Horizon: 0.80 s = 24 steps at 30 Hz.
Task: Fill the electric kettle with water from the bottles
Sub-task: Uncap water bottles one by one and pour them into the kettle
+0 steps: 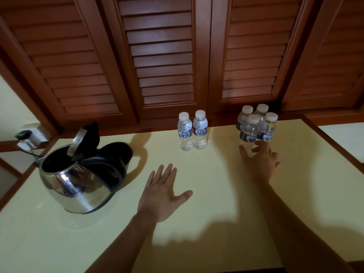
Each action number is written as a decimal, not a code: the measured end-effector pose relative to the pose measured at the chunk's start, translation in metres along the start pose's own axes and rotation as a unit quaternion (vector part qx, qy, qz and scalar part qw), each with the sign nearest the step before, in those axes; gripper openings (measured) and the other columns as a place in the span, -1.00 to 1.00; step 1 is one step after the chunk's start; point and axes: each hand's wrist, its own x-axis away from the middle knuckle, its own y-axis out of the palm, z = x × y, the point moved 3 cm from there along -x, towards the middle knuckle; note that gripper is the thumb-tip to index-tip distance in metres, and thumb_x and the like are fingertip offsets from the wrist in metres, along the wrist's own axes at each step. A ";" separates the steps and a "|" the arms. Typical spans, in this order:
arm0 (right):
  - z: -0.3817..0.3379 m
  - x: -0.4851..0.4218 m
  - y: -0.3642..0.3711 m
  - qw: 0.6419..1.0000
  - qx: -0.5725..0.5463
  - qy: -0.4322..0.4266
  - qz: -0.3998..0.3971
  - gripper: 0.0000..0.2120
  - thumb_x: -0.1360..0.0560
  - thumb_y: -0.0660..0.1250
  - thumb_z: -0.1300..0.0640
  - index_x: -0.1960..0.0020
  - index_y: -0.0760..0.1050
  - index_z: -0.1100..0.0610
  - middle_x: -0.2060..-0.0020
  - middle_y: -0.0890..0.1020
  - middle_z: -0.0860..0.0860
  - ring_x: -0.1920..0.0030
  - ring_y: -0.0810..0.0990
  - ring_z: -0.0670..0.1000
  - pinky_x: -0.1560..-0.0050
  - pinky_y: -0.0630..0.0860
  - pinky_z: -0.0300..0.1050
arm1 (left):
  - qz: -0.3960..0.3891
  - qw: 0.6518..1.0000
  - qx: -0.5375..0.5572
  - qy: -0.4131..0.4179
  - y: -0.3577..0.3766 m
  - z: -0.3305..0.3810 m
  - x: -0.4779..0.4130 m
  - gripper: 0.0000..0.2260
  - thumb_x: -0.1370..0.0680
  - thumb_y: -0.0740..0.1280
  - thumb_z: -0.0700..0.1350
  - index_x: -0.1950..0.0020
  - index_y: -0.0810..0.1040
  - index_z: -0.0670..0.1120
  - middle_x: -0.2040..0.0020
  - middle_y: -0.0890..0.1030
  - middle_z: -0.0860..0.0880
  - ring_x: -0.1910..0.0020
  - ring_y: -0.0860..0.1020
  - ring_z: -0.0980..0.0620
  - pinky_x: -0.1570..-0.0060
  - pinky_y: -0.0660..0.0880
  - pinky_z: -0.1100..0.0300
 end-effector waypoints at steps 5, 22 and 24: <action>-0.016 0.027 0.000 0.999 -0.044 -0.020 0.013 -0.58 -0.41 0.46 -0.09 -0.16 0.45 0.08 0.09 0.57 0.00 -0.06 0.47 0.15 -0.09 0.33 0.06 | 0.003 1.000 0.000 -0.002 0.000 0.001 0.000 -0.12 -0.48 -0.09 0.54 -0.66 -0.08 0.06 -0.65 -0.19 0.15 -0.60 -0.32 0.14 -0.59 -0.24 0.04; -0.115 -0.004 0.065 0.944 -0.173 -0.135 -0.246 -0.54 -0.53 0.37 -0.09 -0.35 0.42 0.06 -0.08 0.59 -0.10 -0.03 0.51 -0.11 0.01 0.35 -0.24 | -0.004 1.000 0.003 -0.002 -0.002 0.000 -0.001 -0.12 -0.48 -0.09 0.55 -0.66 -0.09 0.07 -0.65 -0.19 0.15 -0.59 -0.34 0.14 -0.58 -0.26 0.03; -0.112 -0.003 0.068 0.947 -0.166 -0.132 -0.241 -0.56 -0.53 0.36 -0.12 -0.32 0.45 0.07 -0.08 0.62 -0.05 -0.04 0.56 -0.06 0.00 0.40 -0.16 | -0.005 1.000 0.003 -0.001 -0.002 0.000 -0.001 -0.12 -0.48 -0.09 0.55 -0.66 -0.09 0.07 -0.65 -0.19 0.15 -0.59 -0.34 0.14 -0.58 -0.26 0.03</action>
